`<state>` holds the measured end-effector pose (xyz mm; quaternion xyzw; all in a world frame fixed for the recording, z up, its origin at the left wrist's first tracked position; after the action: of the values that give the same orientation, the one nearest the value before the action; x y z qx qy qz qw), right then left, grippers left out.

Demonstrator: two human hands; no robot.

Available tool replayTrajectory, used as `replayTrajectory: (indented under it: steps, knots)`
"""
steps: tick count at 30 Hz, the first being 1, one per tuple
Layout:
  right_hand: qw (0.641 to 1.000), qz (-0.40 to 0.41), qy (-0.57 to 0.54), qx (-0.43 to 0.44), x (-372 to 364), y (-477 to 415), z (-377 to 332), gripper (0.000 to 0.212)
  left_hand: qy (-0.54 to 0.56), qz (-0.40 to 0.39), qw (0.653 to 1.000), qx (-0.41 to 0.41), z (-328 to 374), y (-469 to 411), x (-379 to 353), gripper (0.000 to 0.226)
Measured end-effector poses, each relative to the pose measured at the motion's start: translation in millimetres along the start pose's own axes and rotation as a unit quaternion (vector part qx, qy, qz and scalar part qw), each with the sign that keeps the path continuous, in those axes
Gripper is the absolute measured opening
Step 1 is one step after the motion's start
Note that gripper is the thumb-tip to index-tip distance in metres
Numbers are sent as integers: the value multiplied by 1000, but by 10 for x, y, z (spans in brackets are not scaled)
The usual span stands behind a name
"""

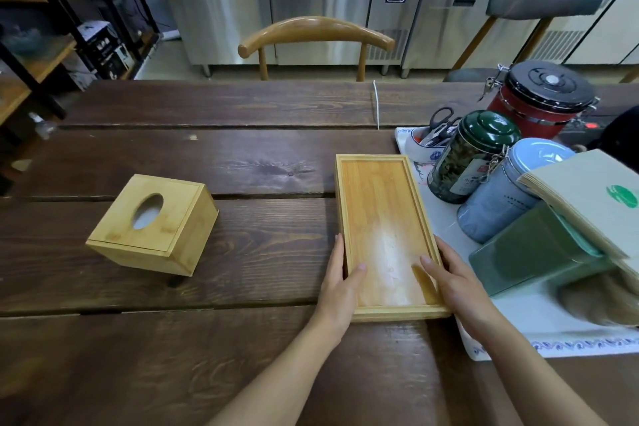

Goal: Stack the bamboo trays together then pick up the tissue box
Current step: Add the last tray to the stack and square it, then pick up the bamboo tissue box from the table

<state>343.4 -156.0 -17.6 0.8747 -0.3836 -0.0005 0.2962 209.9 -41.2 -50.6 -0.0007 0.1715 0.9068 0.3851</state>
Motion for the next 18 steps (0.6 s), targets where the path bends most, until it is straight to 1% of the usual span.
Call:
replayTrajectory:
  steps: [2, 3, 5, 7, 9, 13, 15, 18]
  knots:
    - [999, 23, 48, 9, 2, 37, -63, 40, -29, 2, 1000, -7, 51, 37, 54, 66]
    - [994, 40, 103, 17, -2, 52, -94, 42, -55, 5, 998, -17, 83, 56, 101, 66]
    - [969, 92, 226, 36, -7, 63, -152, 54, -140, 9, 989, -48, 166, 90, 245, 66]
    - [940, 139, 306, 53, -48, 70, -237, 61, -264, 10, 960, -90, 262, 107, 462, 65]
    - [912, 173, 363, 75, -148, 63, -359, 61, -374, 17, 920, -119, 390, 125, 716, 63]
    - [887, 154, 418, 123, -573, 17, -578, 64, -505, 42, 844, -179, 736, 218, 1235, 62]
    - [871, 140, 444, 161, -891, 16, -697, 63, -537, 69, 817, -198, 872, 270, 1531, 62]
    - [863, 101, 450, 206, -1448, 63, -873, 63, -582, 121, 780, -196, 977, 322, 2037, 62]
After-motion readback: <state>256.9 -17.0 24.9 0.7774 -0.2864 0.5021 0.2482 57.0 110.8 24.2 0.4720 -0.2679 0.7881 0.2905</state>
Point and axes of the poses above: each hand's wrist, its own y-axis away from the middle knuckle, its own x-axis out of the back of the hand, z = x × y, the point moved 3 cm from there along -y, towards the middle knuckle, and after that the axes turned 9 degrees about -x, right-handed, at the moved point
